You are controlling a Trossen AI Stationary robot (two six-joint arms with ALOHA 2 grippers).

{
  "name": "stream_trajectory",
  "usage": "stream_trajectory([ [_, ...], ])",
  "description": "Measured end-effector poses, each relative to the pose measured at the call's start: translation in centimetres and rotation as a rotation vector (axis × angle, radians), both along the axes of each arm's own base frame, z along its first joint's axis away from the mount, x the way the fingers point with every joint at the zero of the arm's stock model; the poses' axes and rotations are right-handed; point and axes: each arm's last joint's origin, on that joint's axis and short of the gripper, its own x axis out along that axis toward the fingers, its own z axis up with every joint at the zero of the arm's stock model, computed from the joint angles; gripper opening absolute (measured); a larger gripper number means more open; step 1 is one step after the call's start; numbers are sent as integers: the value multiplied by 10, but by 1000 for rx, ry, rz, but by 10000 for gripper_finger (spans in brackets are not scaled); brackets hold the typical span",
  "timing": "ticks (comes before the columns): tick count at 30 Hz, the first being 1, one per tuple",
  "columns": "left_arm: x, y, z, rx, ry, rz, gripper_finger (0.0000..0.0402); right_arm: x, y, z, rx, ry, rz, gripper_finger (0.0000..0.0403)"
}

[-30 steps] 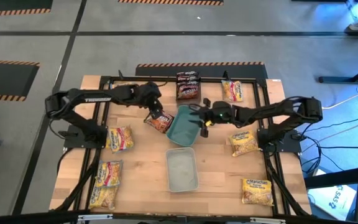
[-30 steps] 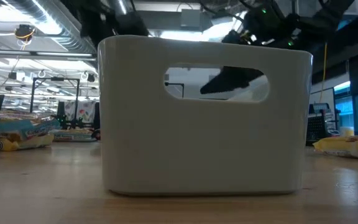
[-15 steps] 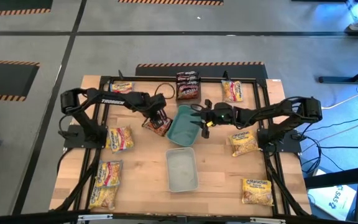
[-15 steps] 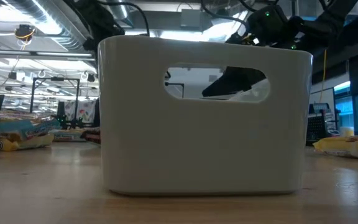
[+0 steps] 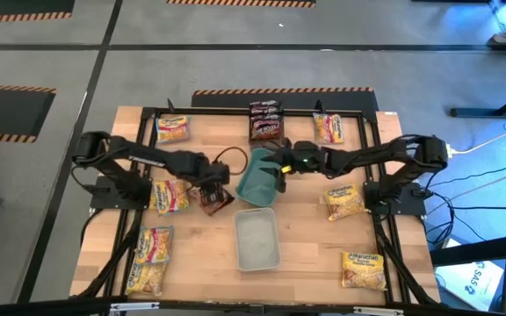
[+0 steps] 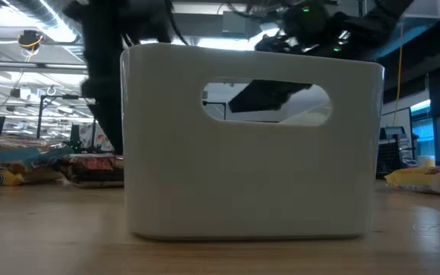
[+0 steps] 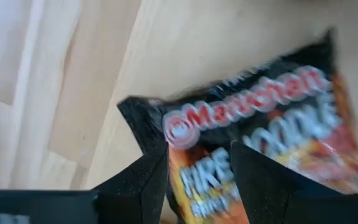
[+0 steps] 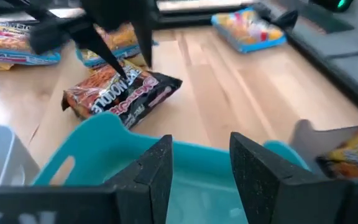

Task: Sort Maruchan noodles
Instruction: Put the black noodle pack into the black bin

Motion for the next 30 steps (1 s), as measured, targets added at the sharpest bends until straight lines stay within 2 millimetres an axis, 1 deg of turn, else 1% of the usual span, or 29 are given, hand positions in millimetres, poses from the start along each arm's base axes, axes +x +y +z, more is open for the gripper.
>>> stream_trajectory([
  [4, -11, -28, 18, 66, -69, -38, 169, 32, 9, -3, 48, 75, 26, 143],
  [6, -18, -42, 25, 108, -109, -41, 169, 50, 13, -1, 64, 101, 36, 143],
  [9, -35, -59, 28, 136, -171, -46, 169, 77, 19, 5, 86, 147, 44, 143],
  [10, -42, -64, 25, 129, -180, -44, 169, 82, 19, 5, 99, 186, 40, 143],
  [12, -55, -69, 16, 114, -207, -28, 169, 101, 19, 9, 119, 190, 41, 143],
  [13, -59, -71, 10, 103, -231, -21, 169, 105, 18, 9, 132, 221, 39, 143],
  [15, -66, -73, -4, 74, -290, -3, 169, 120, 17, 12, 148, 227, 33, 143],
  [18, -72, -75, -24, 25, -352, 6, 169, 136, 16, 9, 157, 277, 27, 143],
  [20, -76, -74, -35, 17, -364, 6, 169, 148, 15, 7, 161, 293, 30, 147],
  [24, -82, -70, -49, 31, -388, 17, 169, 167, 14, 3, 181, 325, 30, 177],
  [25, -83, -69, -52, 36, -396, 23, 169, 168, 13, 1, 185, 357, 26, 188],
  [27, -86, -67, -58, 42, -388, 25, 169, 176, 10, -3, 200, 359, 14, 210],
  [30, -91, -66, -65, 32, -382, 20, 169, 181, 2, -8, 275, 395, -16, 237],
])
